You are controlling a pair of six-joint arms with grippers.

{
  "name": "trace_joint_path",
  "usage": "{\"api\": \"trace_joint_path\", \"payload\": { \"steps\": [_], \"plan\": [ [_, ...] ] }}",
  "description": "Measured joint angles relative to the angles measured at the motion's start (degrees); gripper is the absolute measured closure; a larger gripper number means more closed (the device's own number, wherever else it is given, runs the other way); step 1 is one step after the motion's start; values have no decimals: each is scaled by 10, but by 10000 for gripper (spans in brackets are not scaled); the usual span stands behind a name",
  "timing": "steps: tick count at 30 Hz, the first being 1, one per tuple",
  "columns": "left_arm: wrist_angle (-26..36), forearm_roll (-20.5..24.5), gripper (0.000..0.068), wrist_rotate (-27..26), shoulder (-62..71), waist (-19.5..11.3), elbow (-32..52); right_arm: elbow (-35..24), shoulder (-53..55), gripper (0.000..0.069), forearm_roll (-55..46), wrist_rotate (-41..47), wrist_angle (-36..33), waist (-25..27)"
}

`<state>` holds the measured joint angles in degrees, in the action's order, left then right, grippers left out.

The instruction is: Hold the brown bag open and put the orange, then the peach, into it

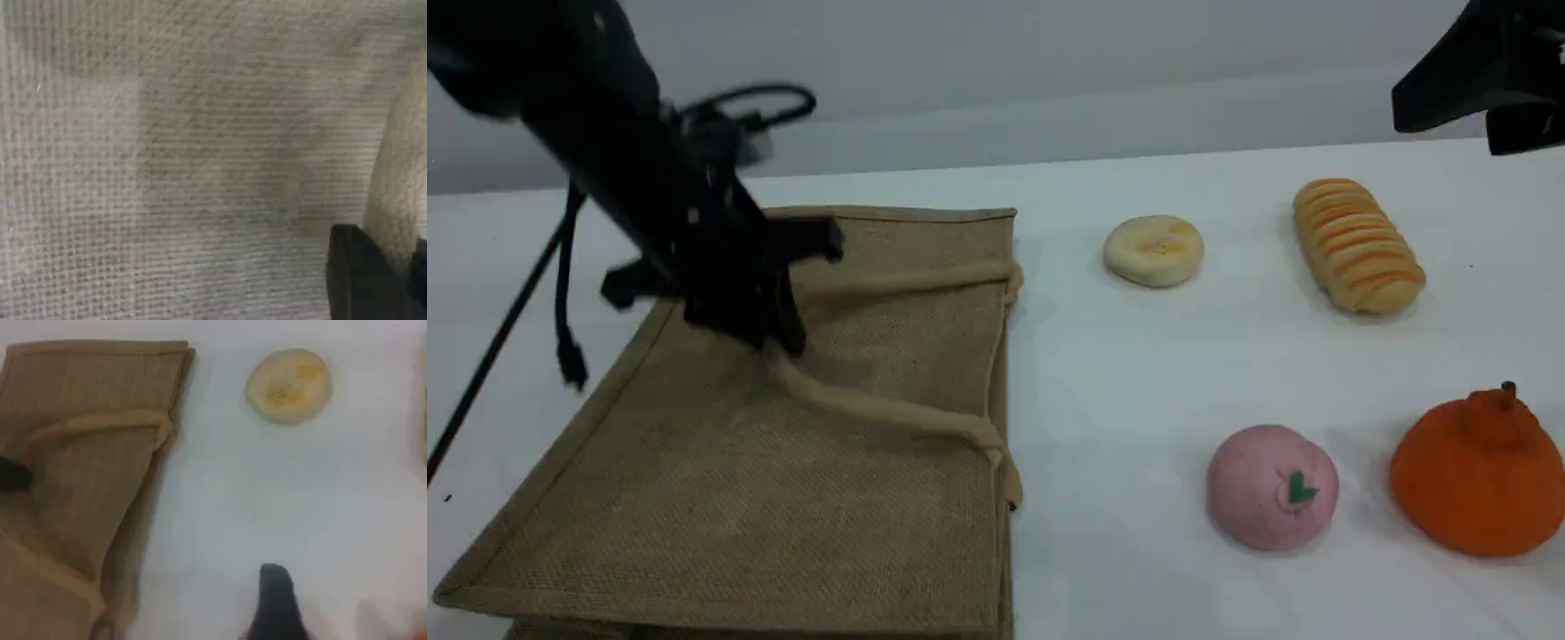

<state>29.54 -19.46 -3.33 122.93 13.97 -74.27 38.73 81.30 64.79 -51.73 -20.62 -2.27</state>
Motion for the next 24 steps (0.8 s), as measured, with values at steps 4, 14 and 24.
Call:
{"api": "trace_joint_path", "payload": {
  "steps": [4, 14, 24],
  "plan": [
    [68, 0, 603, -28, -36, 0, -43, 0, 26, 255, -5, 0, 3, 0],
    [278, 1, 603, -108, -132, 0, -188, 0, 86, 255, -24, -3, 65, 0],
    [406, -2, 603, -194, -148, 0, -295, -7, 86, 255, -49, -2, 108, 0]
  ]
}}
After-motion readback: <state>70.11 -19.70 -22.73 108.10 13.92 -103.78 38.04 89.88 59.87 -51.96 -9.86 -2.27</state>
